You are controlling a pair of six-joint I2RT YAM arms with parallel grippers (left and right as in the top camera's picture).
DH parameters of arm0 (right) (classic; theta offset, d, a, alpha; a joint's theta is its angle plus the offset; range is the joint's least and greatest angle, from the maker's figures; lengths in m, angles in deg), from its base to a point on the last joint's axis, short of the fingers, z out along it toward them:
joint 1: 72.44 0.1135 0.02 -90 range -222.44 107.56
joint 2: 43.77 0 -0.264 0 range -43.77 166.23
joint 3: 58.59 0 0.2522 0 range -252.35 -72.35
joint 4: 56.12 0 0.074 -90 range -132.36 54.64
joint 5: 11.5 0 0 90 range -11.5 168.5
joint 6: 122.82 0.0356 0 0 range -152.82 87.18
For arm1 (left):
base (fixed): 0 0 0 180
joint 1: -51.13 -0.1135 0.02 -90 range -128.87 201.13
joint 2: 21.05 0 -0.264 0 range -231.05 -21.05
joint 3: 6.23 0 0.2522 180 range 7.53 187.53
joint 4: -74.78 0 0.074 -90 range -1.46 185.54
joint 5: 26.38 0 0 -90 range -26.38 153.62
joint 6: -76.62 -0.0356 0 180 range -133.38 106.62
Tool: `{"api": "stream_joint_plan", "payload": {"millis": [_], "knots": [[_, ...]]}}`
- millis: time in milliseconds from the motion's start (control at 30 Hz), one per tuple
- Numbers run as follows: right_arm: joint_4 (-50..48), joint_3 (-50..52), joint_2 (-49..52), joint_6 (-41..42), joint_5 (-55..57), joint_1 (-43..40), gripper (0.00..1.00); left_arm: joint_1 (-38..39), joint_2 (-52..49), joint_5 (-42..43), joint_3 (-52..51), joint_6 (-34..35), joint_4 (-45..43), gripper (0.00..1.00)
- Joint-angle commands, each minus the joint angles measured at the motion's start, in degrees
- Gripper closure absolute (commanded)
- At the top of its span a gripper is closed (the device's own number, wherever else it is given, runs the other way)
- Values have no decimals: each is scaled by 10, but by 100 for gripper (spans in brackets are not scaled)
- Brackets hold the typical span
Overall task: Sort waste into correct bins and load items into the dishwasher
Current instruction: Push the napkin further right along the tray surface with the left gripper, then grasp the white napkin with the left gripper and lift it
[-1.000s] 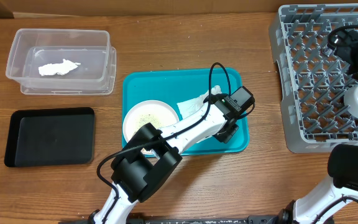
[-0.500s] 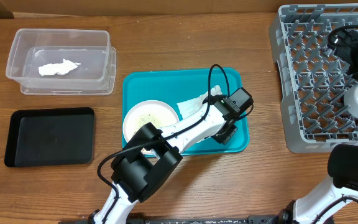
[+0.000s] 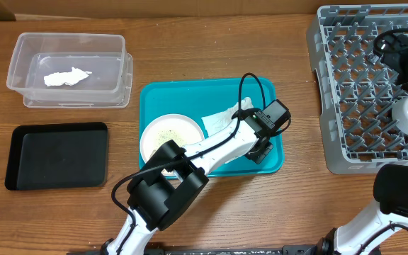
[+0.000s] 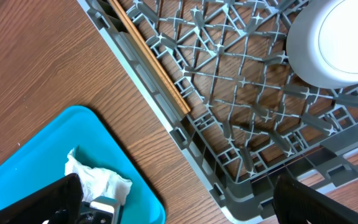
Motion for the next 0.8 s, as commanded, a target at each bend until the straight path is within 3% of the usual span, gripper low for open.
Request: {"api": "stream_joint_plan", "payload": {"millis": [0, 233, 267, 300, 767], "knots": [[-3, 1, -17, 4, 3, -1, 0, 4, -14, 5, -6, -9, -4, 96], [-3, 1, -17, 4, 3, -1, 0, 4, -14, 4, -6, -19, -4, 94], [-3, 1, -17, 4, 3, -1, 0, 4, -14, -2, -6, -19, -3, 75], [-3, 1, -17, 4, 3, -1, 0, 4, -14, -10, -6, -19, -2, 48], [-3, 1, -17, 4, 3, -1, 0, 4, -22, -24, -6, -20, -7, 59]]}}
